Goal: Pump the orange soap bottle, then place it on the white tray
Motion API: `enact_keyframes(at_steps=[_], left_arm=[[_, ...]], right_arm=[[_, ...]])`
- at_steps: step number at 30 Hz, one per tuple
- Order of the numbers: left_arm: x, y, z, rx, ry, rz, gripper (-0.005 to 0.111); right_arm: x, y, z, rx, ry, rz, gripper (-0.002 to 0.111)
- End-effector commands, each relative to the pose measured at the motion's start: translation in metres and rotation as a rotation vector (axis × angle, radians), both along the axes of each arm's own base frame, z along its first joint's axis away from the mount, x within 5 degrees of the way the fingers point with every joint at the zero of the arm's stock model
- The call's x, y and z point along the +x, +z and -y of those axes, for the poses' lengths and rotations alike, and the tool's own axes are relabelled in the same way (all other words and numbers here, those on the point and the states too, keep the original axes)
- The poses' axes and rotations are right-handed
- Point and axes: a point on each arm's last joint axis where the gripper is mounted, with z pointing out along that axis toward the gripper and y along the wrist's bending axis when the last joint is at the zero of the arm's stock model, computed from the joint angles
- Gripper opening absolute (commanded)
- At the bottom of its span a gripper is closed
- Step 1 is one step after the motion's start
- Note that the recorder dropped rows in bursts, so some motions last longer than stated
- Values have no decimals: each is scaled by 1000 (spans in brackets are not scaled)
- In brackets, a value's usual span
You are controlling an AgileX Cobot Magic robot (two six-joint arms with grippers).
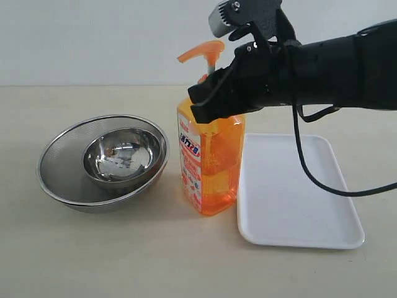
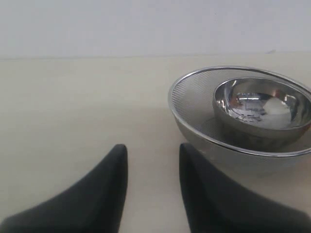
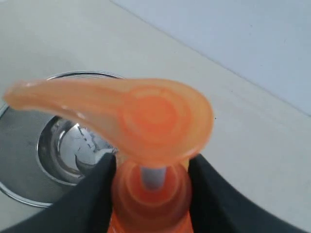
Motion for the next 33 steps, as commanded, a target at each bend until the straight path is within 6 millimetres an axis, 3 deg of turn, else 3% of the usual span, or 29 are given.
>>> enact_keyframes(at_steps=[1,23,33], left_arm=[[0,2,0,-1,4,21,33],[0,2,0,-1,4,21,33],[0,2,0,-1,4,21,33]], right_arm=[[0,13,-1,69,-16,-13,0],[16,25,4,193,-229,-108,0],[37,10,-12,195,-219,-158,0]])
